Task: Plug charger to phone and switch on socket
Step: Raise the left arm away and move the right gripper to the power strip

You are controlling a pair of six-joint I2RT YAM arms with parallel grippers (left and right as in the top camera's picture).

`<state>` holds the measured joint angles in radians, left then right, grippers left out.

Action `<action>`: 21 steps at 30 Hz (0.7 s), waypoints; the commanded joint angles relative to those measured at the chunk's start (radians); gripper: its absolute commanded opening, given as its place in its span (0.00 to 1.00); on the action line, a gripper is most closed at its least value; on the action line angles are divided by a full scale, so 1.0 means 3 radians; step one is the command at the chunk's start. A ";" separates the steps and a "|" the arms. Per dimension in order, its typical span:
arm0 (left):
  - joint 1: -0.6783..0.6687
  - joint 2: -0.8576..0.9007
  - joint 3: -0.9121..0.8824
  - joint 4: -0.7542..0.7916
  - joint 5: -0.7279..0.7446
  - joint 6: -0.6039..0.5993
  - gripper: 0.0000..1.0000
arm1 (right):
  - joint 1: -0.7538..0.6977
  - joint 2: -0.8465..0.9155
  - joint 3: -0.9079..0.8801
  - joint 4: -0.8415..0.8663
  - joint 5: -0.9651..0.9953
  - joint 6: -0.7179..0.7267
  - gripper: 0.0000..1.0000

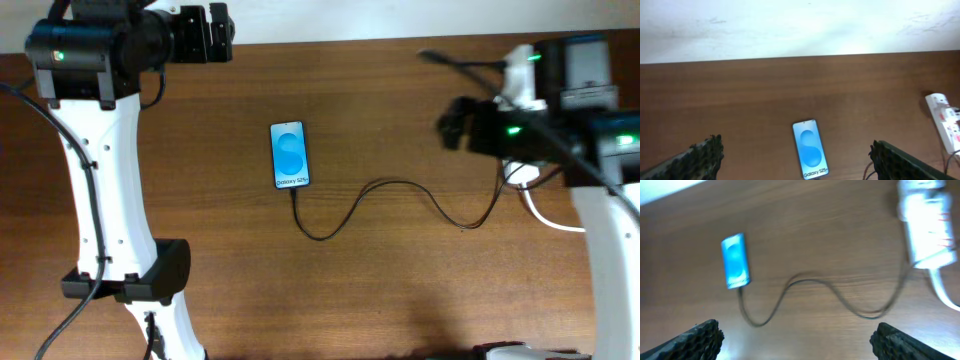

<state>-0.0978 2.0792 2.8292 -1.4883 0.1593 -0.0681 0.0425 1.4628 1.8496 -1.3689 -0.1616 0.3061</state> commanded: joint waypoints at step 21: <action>0.0008 -0.0066 0.0013 -0.0083 -0.0112 0.0043 0.99 | -0.2871 0.1130 0.0056 0.0855 -0.0448 -0.0356 0.93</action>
<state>-0.0978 2.0792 2.8288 -1.5150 0.1371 -0.0677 -0.7609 1.8076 1.8511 -1.1419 -0.2501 0.1776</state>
